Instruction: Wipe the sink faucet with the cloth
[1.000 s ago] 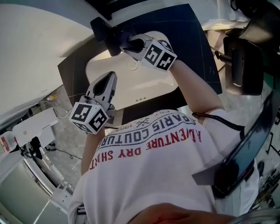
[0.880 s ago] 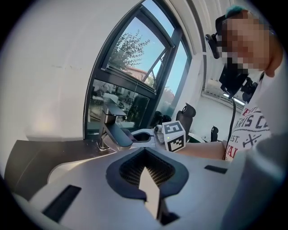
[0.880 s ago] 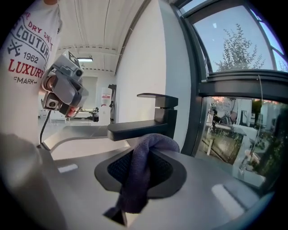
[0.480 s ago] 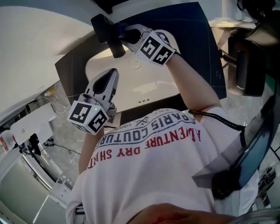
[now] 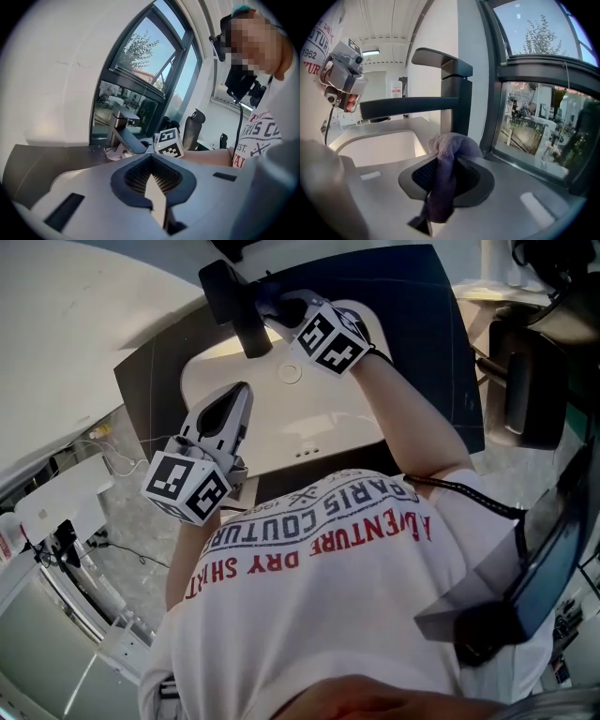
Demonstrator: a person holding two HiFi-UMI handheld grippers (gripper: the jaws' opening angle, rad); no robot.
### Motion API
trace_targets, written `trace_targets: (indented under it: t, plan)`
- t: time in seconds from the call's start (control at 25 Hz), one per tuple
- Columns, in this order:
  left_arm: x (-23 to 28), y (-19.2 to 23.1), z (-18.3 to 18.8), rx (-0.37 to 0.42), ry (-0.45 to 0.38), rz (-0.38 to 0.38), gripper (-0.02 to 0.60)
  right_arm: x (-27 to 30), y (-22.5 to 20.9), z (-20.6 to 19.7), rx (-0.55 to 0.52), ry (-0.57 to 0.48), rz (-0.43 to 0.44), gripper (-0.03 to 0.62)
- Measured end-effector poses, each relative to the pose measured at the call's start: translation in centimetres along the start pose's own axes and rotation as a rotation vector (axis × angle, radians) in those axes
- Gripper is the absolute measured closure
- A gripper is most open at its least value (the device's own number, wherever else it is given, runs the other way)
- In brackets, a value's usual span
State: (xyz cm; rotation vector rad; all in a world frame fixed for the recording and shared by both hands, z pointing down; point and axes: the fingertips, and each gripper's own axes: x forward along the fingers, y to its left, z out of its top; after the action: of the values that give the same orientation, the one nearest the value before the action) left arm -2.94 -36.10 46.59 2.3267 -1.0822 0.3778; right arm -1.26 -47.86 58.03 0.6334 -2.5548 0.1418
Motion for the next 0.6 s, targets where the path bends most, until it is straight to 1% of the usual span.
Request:
trace_targets:
  t: [0.2,0.28,0.36,0.48,0.6]
  plan:
    - [-0.3,0.1,0.1,-0.010,-0.010,0.006,0.580,0.2,-0.1,-0.3,0.042,0.006,0.002,0.526]
    - [-0.4,0.2,0.1,-0.016,-0.015,0.008,0.580,-0.1,0.1,0.1,0.066,-0.033,0.017,0.526]
    - [-0.5,0.3,0.3,-0.031,-0.025,0.008,0.580,-0.7,0.3,1.1,0.073,-0.093,0.030,0.526]
    - [-0.5,0.3,0.5,-0.043,-0.038,0.008,0.580,-1.7,0.5,2.8,0.057,-0.175,0.045,0.526]
    - [-0.5,0.0,0.6,-0.046,-0.038,0.008,0.580,-2.3,0.7,3.9,0.039,-0.209,0.056,0.526]
